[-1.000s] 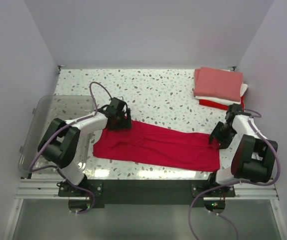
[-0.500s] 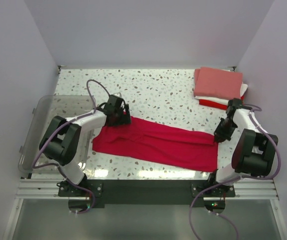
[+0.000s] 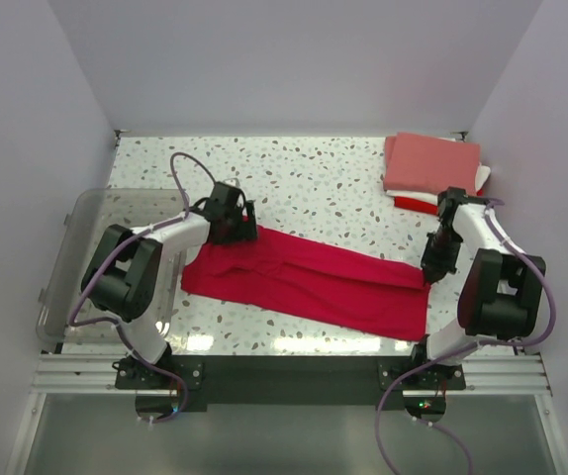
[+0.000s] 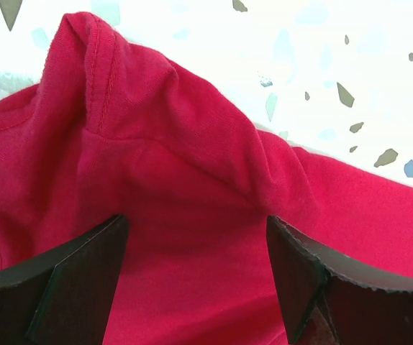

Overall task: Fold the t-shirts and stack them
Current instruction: Fold the tshirt

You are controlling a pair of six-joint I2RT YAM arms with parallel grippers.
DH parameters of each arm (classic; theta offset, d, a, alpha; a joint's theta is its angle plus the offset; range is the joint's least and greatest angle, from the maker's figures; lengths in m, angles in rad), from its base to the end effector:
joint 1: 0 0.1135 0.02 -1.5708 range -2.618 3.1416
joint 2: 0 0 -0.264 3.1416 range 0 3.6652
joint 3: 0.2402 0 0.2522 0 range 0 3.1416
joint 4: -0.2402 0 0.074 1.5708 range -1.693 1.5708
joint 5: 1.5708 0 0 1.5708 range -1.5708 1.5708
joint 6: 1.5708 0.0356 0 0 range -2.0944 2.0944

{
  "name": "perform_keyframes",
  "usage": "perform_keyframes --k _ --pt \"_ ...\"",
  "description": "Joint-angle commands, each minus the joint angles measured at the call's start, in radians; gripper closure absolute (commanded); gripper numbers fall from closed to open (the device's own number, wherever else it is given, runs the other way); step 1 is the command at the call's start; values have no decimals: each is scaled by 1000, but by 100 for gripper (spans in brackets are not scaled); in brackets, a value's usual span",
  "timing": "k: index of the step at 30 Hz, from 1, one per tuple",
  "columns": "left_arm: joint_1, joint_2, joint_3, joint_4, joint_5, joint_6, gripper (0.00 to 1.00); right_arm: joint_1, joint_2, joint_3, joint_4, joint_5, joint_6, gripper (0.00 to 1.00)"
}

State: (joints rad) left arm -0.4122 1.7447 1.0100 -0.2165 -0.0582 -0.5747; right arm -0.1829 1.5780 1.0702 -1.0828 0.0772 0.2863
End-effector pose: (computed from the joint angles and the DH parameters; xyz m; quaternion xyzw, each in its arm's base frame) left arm 0.3227 -0.1388 0.1646 -0.0861 0.9481 -0.1199 0.2815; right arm 0.2581 -0.0505 0.2013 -0.2319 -0.9719 0.0391 0.0079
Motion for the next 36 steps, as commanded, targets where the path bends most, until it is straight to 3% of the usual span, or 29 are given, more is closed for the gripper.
perform_keyframes --k 1,5,9,13,16,21,32,36 --pt "21 27 21 -43 -35 45 17 59 8 48 -86 58 -12 100" --pt "21 1 47 -58 -66 78 16 103 7 33 -111 114 20 92" --pt "1 -42 104 -96 -78 139 13 160 -3 28 -112 167 48 63" --pt "-80 -125 114 -109 -130 203 12 168 -10 34 -95 159 50 47" --pt "-171 -209 75 -92 -166 222 14 168 -21 37 -69 139 50 43" --pt "-226 -272 -25 -101 -167 185 30 168 -35 -4 9 18 79 42" --pt "-336 -202 -53 -73 -132 245 48 168 -65 -99 96 -67 105 42" --pt "-339 -175 -68 -63 -109 266 48 168 -84 -115 104 -70 106 42"
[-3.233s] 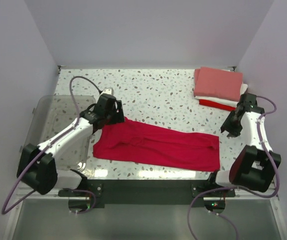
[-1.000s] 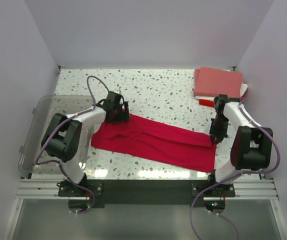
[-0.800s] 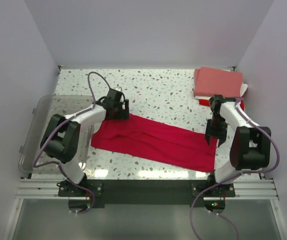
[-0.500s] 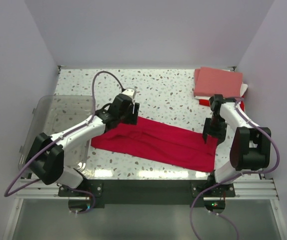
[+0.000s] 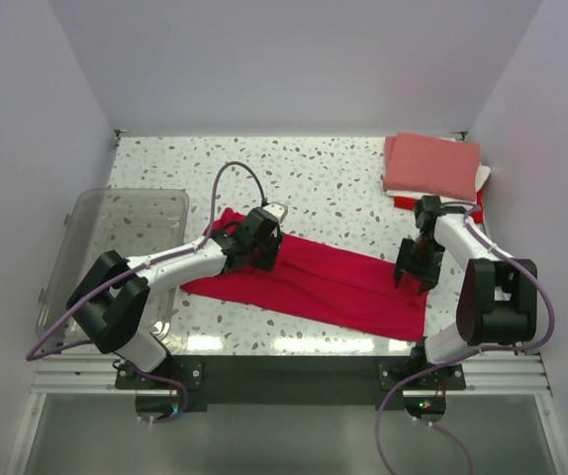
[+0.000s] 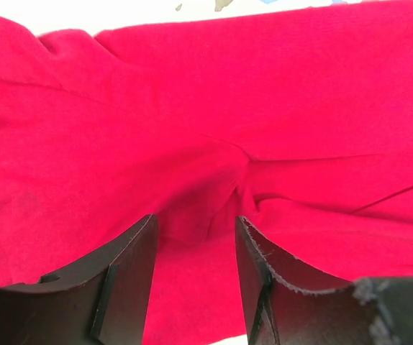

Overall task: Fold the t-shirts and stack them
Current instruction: Fold the tshirt

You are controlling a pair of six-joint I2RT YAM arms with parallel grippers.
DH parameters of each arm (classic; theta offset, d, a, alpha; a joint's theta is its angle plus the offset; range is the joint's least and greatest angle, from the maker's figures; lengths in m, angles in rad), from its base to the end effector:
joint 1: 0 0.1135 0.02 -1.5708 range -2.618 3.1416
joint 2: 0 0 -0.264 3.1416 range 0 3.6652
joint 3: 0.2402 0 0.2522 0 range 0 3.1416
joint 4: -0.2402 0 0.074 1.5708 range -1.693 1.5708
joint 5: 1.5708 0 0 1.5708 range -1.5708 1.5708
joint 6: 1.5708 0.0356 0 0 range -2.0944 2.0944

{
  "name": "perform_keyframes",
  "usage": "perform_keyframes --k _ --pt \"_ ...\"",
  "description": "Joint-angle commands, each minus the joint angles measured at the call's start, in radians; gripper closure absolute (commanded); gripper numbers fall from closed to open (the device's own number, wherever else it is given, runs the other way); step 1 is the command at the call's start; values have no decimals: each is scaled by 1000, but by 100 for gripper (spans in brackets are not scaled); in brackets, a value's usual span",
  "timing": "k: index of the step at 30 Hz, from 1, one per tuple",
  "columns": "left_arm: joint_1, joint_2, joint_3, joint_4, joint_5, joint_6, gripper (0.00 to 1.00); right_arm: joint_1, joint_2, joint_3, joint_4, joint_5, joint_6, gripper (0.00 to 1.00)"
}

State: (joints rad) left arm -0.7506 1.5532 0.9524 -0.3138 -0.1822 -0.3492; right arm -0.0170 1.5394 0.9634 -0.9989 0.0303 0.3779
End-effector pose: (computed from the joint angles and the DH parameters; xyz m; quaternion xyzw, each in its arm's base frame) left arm 0.2368 -0.2121 0.2021 0.1592 0.9297 -0.0943 0.3186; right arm 0.2493 -0.0053 0.1847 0.1961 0.9805 -0.0153 0.0007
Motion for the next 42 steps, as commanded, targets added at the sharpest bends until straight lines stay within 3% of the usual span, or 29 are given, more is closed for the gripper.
perform_keyframes --k 1,14,21,25,27,37,42 --pt "0 25 -12 38 18 42 49 2 -48 -11 22 -29 15 42" --pt "-1 127 -12 42 29 45 57 0 -104 -43 20 -24 33 42" --pt "-1 133 -18 39 18 47 72 0 -114 -54 19 -21 35 41" --pt "0 108 -7 13 6 38 93 0 -110 -46 17 -21 33 41" --pt "-1 91 -1 -2 13 36 99 0 -107 -45 17 -18 33 41" --pt "0 99 72 -152 228 -48 100 0 -101 -45 22 -21 32 41" --pt "0 107 86 -212 234 -103 100 0 -96 -52 28 -26 27 40"
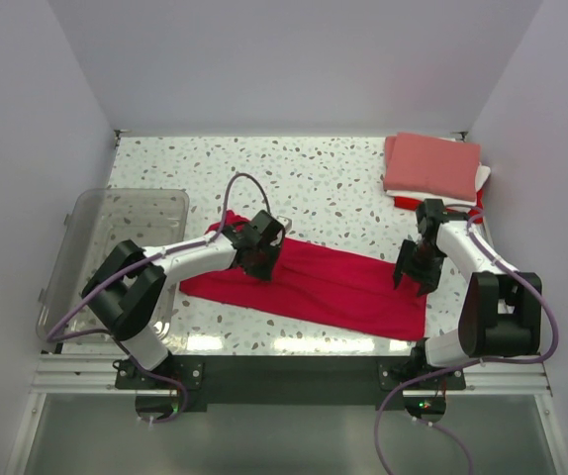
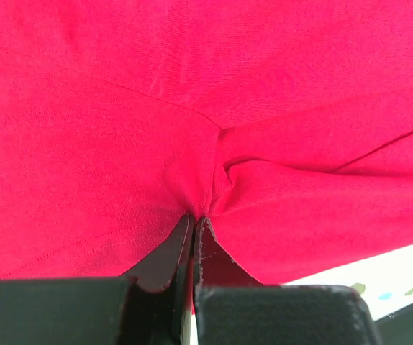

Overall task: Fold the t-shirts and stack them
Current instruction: Fold the tshirt

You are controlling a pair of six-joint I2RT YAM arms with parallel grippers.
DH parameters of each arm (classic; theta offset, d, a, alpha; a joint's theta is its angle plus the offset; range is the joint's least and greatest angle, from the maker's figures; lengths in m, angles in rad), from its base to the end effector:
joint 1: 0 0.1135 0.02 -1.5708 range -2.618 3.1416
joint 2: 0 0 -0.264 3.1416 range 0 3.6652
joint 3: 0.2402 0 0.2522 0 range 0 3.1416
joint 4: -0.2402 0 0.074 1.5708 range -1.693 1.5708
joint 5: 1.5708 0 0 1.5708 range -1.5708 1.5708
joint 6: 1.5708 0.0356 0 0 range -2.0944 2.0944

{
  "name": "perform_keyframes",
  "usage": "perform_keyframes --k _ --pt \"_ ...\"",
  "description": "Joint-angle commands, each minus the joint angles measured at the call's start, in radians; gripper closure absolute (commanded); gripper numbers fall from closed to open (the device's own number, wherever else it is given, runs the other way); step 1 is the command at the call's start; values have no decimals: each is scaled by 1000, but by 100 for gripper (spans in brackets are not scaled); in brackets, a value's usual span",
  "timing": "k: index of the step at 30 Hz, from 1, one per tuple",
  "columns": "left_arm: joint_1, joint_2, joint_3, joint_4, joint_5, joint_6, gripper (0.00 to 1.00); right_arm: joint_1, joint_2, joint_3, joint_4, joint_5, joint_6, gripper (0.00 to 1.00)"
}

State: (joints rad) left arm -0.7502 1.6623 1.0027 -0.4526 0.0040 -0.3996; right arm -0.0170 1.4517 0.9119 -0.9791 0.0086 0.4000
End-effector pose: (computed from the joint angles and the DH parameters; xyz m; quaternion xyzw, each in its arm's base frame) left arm 0.2362 -0.2203 0.1754 0.1703 0.9588 -0.1252 0.1897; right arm 0.2352 -0.0043 0.1917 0.2070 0.9780 0.0007 0.0263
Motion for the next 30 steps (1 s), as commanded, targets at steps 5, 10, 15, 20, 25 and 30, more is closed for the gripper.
perform_keyframes --k 5,10,15,20,25,30 --pt "-1 5 42 -109 96 -62 100 0 1 -2 14 -7 3 40" --pt "2 -19 103 -142 88 -61 42 0 9 13 17 4 0 39" --pt "43 31 215 -188 28 -41 23 -43 29 62 28 -1 -9 36" --pt "152 86 290 -190 4 -30 23 -159 71 104 69 -50 -52 36" --pt "235 163 318 -158 1 -7 23 -202 113 120 131 -45 -66 36" --pt "238 218 298 -135 -35 -1 23 -213 194 128 172 -12 -49 39"
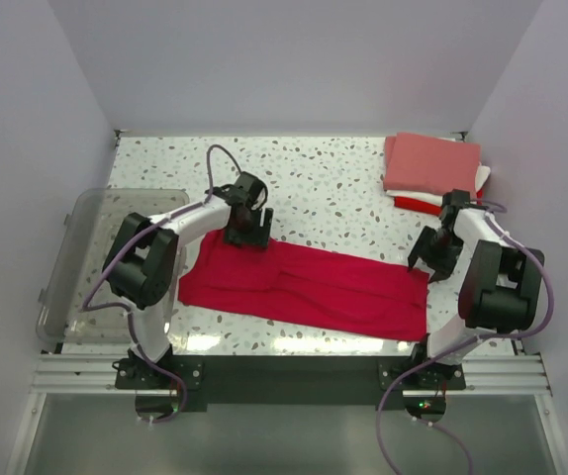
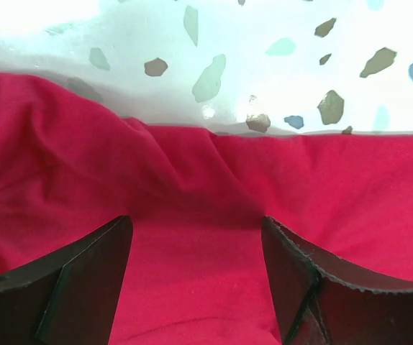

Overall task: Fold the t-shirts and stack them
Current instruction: Fold the tshirt

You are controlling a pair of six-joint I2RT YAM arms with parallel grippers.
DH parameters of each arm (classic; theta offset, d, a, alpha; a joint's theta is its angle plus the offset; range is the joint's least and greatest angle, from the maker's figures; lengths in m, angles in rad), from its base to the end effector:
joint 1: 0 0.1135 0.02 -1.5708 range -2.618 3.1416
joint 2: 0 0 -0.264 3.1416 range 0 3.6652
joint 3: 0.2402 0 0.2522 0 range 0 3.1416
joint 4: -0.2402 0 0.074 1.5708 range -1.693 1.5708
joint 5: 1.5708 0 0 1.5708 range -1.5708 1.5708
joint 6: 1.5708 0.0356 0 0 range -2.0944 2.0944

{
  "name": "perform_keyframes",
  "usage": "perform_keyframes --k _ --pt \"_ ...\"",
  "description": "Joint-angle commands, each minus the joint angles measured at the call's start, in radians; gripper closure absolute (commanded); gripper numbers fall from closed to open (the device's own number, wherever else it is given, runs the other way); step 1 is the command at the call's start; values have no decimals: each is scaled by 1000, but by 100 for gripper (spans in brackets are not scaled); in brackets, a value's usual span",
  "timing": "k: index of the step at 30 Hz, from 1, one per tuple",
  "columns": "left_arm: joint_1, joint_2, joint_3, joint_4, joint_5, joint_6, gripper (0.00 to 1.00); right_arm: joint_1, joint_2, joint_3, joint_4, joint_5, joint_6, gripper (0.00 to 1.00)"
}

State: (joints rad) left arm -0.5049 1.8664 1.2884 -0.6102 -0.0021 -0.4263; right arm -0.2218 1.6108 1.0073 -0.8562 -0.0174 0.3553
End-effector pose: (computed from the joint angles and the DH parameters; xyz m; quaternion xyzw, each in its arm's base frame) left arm 0.3289 -0.1817 0.1808 0.0384 0.9810 -0.0844 0.1704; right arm 0.2718 -0.0607 0.1787 0.2837 0.9573 0.0124 0.0548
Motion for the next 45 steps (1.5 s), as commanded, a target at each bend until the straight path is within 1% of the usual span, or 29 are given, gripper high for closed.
perform_keyframes --k 1,8,9,11,12,13,15,16,17,21,25,27,31,32,34,35,37,38,39,41,45 --pt "-6 20 8 26 -33 27 23 -16 46 34 55 14 -3 39" --pt "6 74 -27 63 -38 26 23 -36 138 56 86 83 -3 43" --pt "6 74 -32 73 -32 24 23 -39 153 60 95 89 -1 48" --pt "6 74 -31 84 -26 24 23 -42 172 65 101 106 -6 54" --pt "6 73 -20 90 -22 26 23 -47 179 74 102 111 -6 61" --pt "8 71 -8 89 -25 23 23 -50 198 79 98 112 -6 64" --pt "22 65 47 75 -35 18 23 -59 205 89 91 126 -3 76" --pt "29 63 72 72 -39 18 22 -60 208 93 89 135 -3 86" --pt "49 65 121 66 -56 17 22 -65 212 94 86 140 -4 89" --pt "109 106 233 52 -123 17 17 -93 219 102 82 145 -10 90" --pt "141 174 291 70 -157 27 17 -106 225 94 88 128 -9 90" --pt "146 217 331 56 -193 34 19 -109 225 94 85 132 -13 89" --pt "149 244 358 29 -222 29 28 -120 222 102 80 132 -16 89" --pt "151 241 348 39 -214 29 32 -120 224 102 80 131 -16 89" --pt "151 238 341 47 -190 31 37 -123 227 106 75 128 -15 89" --pt "151 235 335 47 -190 27 42 -125 227 108 74 128 -13 89" --pt "151 232 331 41 -193 23 46 -125 228 106 75 126 -15 89" --pt "151 228 328 38 -194 23 51 -125 228 106 75 126 -15 89" --pt "151 228 324 33 -194 23 53 -126 230 106 75 126 -16 89" --pt "151 221 313 30 -194 20 56 -126 228 106 75 125 -15 89" --pt "149 212 307 15 -182 15 57 -126 228 102 77 120 -15 89"
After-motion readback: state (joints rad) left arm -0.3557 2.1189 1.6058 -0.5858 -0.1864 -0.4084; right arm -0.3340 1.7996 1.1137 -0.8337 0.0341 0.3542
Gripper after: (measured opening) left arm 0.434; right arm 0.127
